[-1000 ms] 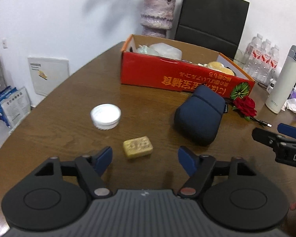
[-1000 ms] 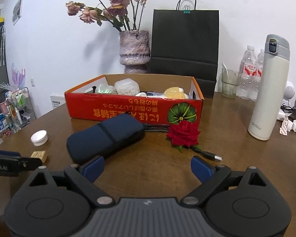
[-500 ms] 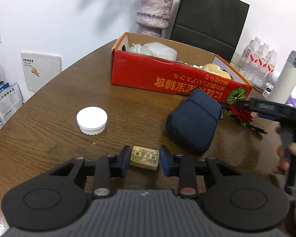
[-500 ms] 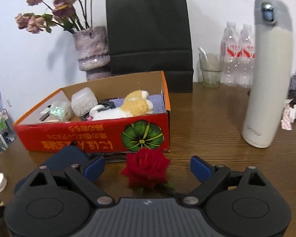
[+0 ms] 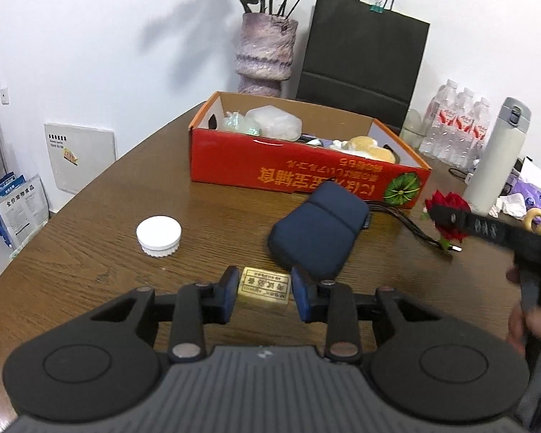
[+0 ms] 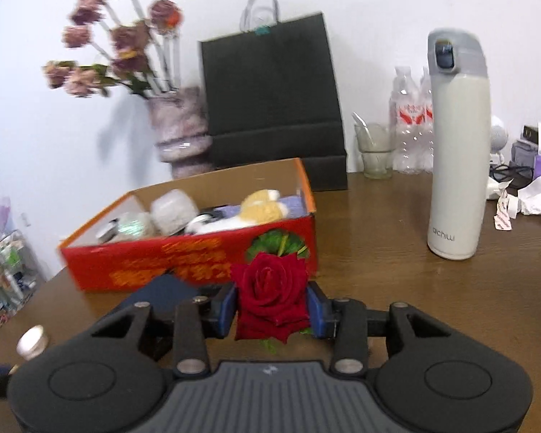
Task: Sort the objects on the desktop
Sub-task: 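Carry the gold block and red rose into the cardboard box and open both tools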
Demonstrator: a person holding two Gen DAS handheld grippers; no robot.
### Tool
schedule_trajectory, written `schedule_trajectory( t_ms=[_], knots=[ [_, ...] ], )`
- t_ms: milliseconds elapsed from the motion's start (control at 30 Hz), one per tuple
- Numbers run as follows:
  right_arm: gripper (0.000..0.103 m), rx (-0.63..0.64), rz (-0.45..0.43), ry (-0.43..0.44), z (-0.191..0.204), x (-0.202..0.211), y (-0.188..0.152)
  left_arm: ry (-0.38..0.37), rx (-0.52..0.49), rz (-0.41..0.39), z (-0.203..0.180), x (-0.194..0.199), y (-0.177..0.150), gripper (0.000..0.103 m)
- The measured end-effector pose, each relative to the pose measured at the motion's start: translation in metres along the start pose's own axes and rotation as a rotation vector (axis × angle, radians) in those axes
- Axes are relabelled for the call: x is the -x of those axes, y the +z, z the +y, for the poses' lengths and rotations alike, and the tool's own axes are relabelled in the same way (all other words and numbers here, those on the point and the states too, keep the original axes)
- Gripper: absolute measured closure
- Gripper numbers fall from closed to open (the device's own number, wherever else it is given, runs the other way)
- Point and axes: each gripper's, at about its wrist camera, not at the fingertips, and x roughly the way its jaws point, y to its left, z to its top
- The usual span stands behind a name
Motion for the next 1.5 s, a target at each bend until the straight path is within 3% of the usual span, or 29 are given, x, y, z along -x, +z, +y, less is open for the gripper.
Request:
schedule_trajectory(
  t_ms=[167, 267, 533, 600, 800, 1033, 1267, 1500],
  knots=[
    [0.064, 0.086, -0.053, 0.051, 0.020, 0.052, -0.016, -0.023, -0.028, -0.024, -0.016, 0.016, -0.002, 0.070],
    [0.064, 0.132, -0.132, 0.082, 0.025, 0.083, -0.021, -0.035, -0.053, -0.046, -0.026, 0.030, -0.004, 0.070],
    [0.064, 0.129, -0.271, 0.115, 0.023, 0.145, -0.022, -0.043, -0.067, -0.081, -0.031, 0.054, -0.009, 0.070],
    [0.063, 0.151, -0.267, 0.119, 0.023, 0.151, -0.022, -0.049, -0.067, -0.078, -0.031, 0.054, -0.011, 0.070],
    [0.063, 0.131, -0.146, 0.092, 0.017, 0.132, -0.025, -0.065, -0.082, -0.070, -0.032, 0.054, -0.015, 0.070],
    [0.063, 0.137, -0.135, 0.109, 0.023, 0.116, -0.022, -0.053, -0.071, -0.062, -0.025, 0.041, -0.005, 0.070],
    [0.062, 0.156, -0.127, 0.093, 0.029, 0.081, 0.016, -0.061, -0.034, -0.145, -0.017, 0.026, 0.050, 0.070],
    [0.062, 0.116, -0.047, 0.084, 0.030, 0.010, 0.067, -0.063, -0.028, -0.144, -0.016, -0.022, 0.117, 0.070]
  ],
)
